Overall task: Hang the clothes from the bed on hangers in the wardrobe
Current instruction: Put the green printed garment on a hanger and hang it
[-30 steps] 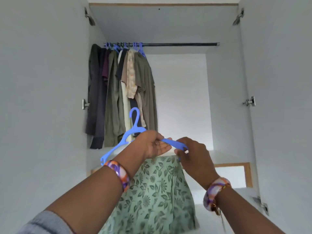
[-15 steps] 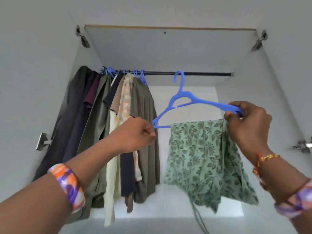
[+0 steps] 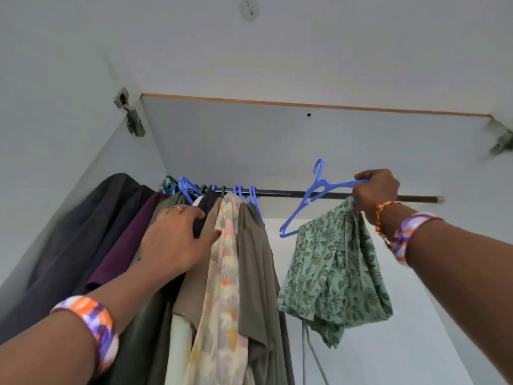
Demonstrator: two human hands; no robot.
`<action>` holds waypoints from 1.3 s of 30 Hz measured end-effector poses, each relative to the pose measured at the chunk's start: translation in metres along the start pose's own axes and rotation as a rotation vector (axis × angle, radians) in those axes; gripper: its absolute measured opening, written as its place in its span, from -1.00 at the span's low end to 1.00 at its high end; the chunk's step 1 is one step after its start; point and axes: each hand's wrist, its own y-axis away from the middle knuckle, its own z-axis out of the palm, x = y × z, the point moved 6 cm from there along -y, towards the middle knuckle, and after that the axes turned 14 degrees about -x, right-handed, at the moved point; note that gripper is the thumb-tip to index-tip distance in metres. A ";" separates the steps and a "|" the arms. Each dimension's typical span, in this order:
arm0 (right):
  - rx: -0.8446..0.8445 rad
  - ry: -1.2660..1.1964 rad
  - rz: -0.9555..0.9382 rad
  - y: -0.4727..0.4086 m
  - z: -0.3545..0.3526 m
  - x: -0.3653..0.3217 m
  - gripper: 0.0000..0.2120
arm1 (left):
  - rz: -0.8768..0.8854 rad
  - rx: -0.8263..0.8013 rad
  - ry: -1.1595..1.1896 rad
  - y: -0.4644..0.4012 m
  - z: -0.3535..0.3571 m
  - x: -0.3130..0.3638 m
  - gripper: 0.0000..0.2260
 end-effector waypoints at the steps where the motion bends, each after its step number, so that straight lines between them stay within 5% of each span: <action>1: -0.011 0.011 -0.005 -0.007 0.015 -0.004 -0.69 | -0.030 -0.023 0.051 -0.012 0.004 -0.006 -0.50; 9: -0.086 0.126 -0.044 -0.022 0.103 -0.002 -0.72 | 0.071 -0.350 0.114 -0.057 0.055 -0.001 -0.25; 17: -0.193 0.340 -0.091 -0.032 0.146 0.021 -0.69 | 0.171 -0.382 -0.032 -0.063 0.081 0.019 -0.52; 25: -0.414 0.516 -0.128 -0.036 0.174 0.020 -0.72 | 0.238 -0.479 -0.090 -0.061 0.103 -0.002 -0.45; 29: -0.534 0.507 -0.198 -0.027 0.195 0.006 -0.90 | 0.242 -0.496 -0.031 -0.062 0.105 -0.008 -0.50; 35: -0.785 0.625 -0.324 0.002 0.231 -0.018 -0.69 | 0.240 -0.495 -0.089 -0.057 0.111 -0.012 -0.57; 39: -0.519 1.081 -0.583 0.039 0.227 -0.045 -0.71 | 0.304 -0.492 -0.054 -0.054 0.106 -0.011 -0.69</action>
